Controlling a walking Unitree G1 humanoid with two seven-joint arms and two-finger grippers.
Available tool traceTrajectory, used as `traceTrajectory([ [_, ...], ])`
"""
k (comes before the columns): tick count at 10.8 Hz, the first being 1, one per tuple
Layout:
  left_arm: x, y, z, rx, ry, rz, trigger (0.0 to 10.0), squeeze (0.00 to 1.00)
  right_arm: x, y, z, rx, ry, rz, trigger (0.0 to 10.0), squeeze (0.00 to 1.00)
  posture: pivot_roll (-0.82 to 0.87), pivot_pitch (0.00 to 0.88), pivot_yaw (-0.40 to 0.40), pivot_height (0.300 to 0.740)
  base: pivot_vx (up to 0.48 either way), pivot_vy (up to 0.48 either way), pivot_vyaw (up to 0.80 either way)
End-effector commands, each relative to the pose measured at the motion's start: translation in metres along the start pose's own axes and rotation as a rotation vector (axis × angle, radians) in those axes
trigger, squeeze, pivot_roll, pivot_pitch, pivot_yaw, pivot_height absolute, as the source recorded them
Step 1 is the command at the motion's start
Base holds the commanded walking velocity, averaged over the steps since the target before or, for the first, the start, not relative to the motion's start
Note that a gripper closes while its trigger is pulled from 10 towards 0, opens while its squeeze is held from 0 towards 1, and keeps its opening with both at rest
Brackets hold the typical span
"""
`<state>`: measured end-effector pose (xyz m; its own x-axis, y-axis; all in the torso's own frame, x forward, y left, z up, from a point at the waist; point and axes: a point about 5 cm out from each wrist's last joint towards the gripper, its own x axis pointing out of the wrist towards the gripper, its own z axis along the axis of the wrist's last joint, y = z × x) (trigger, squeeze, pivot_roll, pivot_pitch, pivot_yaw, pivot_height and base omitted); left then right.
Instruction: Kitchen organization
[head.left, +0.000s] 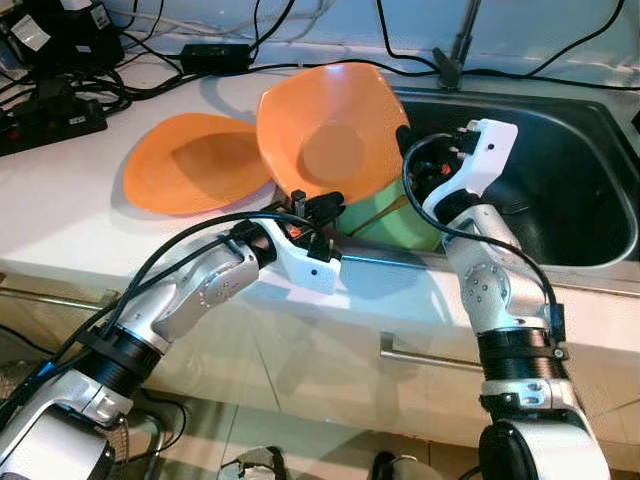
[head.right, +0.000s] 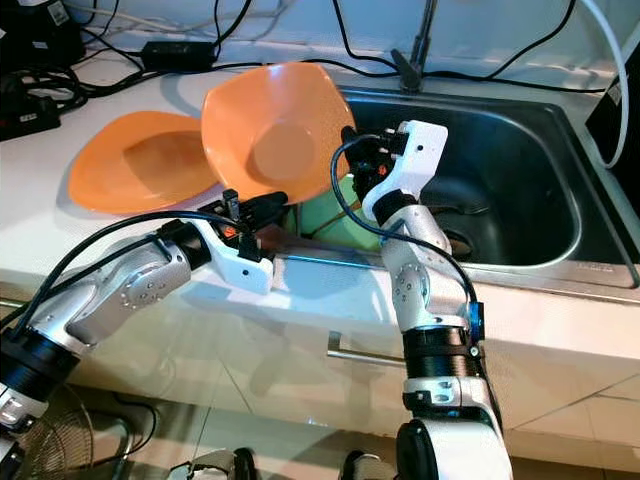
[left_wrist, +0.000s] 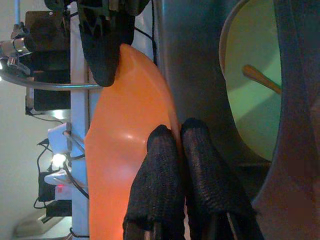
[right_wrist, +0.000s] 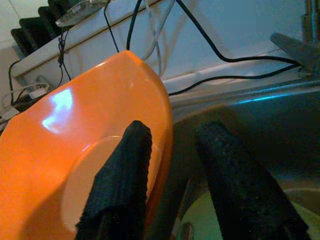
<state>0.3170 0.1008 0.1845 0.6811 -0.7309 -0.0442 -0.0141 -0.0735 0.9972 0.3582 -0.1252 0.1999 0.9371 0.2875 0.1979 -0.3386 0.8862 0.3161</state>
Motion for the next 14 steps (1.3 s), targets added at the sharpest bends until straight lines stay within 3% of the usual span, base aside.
traceTrajectory([
  [1, -0.002, 0.029, -0.016, 0.056, 0.048, 0.11, 10.0, 0.0, 0.001, -0.001, -0.001, -0.003, 0.024, 0.004, 10.0, 1.0, 0.08, 0.101, 0.018, 0.74, 0.0, 0.0, 0.0],
  [2, -0.002, 0.029, -0.017, 0.068, 0.042, 0.102, 10.0, 0.0, 0.002, -0.002, 0.0, -0.016, 0.035, 0.022, 10.0, 0.0, 0.08, 0.1, 0.018, 0.74, 0.0, 0.0, 0.0],
  [9, -0.008, 0.023, -0.016, 0.116, -0.027, 0.028, 10.0, 0.0, 0.005, -0.005, 0.002, -0.072, 0.077, 0.066, 10.0, 0.0, 0.08, 0.102, 0.021, 0.74, 0.0, 0.0, 0.0],
  [10, -0.008, 0.023, -0.016, 0.113, -0.027, 0.029, 10.0, 0.0, 0.005, -0.005, 0.003, -0.068, 0.069, 0.068, 10.0, 0.25, 0.08, 0.102, 0.02, 0.74, 0.0, 0.0, 0.0],
  [11, -0.008, 0.023, -0.016, 0.11, -0.026, 0.031, 10.0, 0.0, 0.006, -0.005, 0.004, -0.064, 0.063, 0.062, 10.0, 0.87, 0.08, 0.102, 0.02, 0.74, 0.0, 0.0, 0.0],
  [12, -0.008, 0.024, -0.016, 0.109, -0.026, 0.034, 10.0, 0.0, 0.007, -0.004, 0.006, -0.076, 0.054, 0.063, 10.0, 1.0, 0.08, 0.101, 0.019, 0.74, 0.0, 0.0, 0.0],
  [14, -0.008, 0.03, -0.015, 0.122, -0.03, 0.047, 10.0, 0.0, 0.009, -0.002, 0.016, -0.074, 0.018, 0.076, 10.0, 1.0, 0.09, 0.102, 0.02, 0.74, 0.0, 0.0, 0.0],
])
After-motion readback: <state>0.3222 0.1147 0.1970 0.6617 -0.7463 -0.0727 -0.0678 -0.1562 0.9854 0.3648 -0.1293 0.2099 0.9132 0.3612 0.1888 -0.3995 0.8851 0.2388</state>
